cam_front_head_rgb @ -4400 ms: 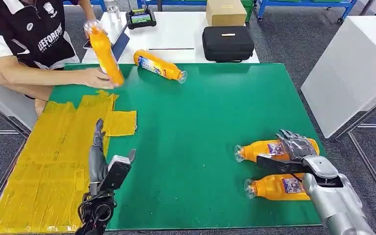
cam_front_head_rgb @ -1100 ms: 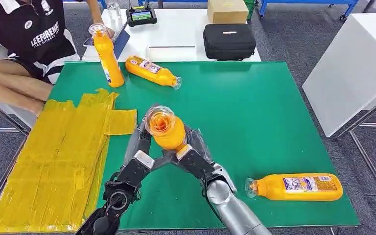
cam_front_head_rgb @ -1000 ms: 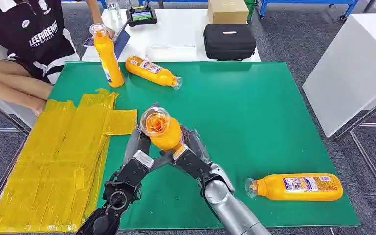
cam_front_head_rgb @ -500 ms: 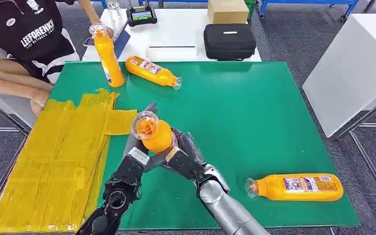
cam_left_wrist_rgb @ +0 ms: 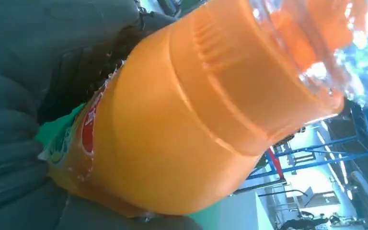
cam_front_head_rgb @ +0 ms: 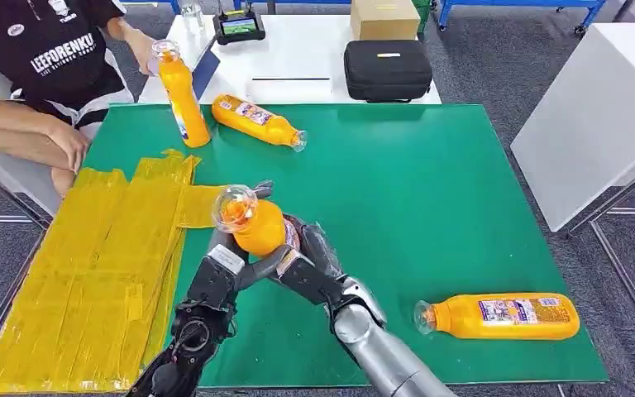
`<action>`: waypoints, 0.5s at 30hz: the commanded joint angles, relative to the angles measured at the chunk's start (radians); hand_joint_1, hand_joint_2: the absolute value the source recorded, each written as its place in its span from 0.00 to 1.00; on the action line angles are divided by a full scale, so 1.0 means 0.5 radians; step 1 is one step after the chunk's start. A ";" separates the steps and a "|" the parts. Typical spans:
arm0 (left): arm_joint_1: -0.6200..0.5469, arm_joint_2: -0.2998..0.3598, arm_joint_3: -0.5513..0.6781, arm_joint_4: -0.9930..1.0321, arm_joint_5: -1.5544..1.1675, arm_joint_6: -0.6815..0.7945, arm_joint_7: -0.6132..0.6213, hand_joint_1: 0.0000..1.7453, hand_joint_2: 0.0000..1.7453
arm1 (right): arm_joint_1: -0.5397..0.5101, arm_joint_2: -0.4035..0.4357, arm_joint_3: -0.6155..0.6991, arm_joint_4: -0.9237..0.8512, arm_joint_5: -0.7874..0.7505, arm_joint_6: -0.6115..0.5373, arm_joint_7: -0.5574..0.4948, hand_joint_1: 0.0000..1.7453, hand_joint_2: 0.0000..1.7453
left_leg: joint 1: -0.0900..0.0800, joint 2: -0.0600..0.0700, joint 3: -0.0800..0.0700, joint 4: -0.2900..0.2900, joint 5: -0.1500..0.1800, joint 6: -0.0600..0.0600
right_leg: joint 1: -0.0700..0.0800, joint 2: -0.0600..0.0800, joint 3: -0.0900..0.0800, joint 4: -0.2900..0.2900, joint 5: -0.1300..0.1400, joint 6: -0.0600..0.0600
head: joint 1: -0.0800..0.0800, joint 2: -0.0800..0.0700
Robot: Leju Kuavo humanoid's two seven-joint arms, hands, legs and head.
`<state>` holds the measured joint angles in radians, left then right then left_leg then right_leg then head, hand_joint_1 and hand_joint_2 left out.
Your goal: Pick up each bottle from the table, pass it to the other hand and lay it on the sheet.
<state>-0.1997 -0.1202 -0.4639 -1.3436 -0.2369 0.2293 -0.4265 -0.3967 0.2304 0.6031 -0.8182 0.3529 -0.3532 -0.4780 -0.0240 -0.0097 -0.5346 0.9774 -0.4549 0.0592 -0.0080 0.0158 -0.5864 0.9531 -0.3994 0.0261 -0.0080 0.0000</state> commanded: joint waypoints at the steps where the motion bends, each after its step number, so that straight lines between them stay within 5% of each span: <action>1: -0.114 0.013 -0.064 0.074 0.047 -0.043 0.027 1.00 1.00 | -0.069 -0.024 0.101 -0.008 -0.039 0.017 0.041 1.00 1.00 | 0.003 -0.001 0.002 0.002 -0.002 -0.007 | 0.002 -0.004 0.003 0.000 -0.002 -0.001 | 0.001 0.000; 14: -0.057 0.016 -0.040 0.088 0.085 -0.007 0.005 1.00 1.00 | 0.084 -0.070 0.092 -0.161 -0.082 -0.015 0.004 1.00 1.00 | 0.003 -0.002 0.006 -0.001 -0.002 -0.007 | 0.003 -0.006 0.007 -0.002 -0.003 -0.001 | 0.001 0.000; 15: -0.037 0.021 -0.025 0.077 0.084 0.025 -0.009 1.00 1.00 | 0.118 -0.074 0.089 -0.201 -0.076 -0.031 -0.009 0.74 1.00 | 0.002 -0.002 0.005 -0.002 -0.002 -0.005 | 0.002 -0.004 0.006 -0.002 -0.002 -0.001 | 0.001 0.000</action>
<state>-0.2135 -0.1202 -0.4616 -1.3432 -0.2109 0.2178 -0.4162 -0.3852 0.2262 0.6165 -0.8480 0.3170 -0.3544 -0.4635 -0.0240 -0.0096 -0.5345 0.9774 -0.4549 0.0592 -0.0079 0.0159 -0.5865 0.9531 -0.3994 0.0261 -0.0076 0.0000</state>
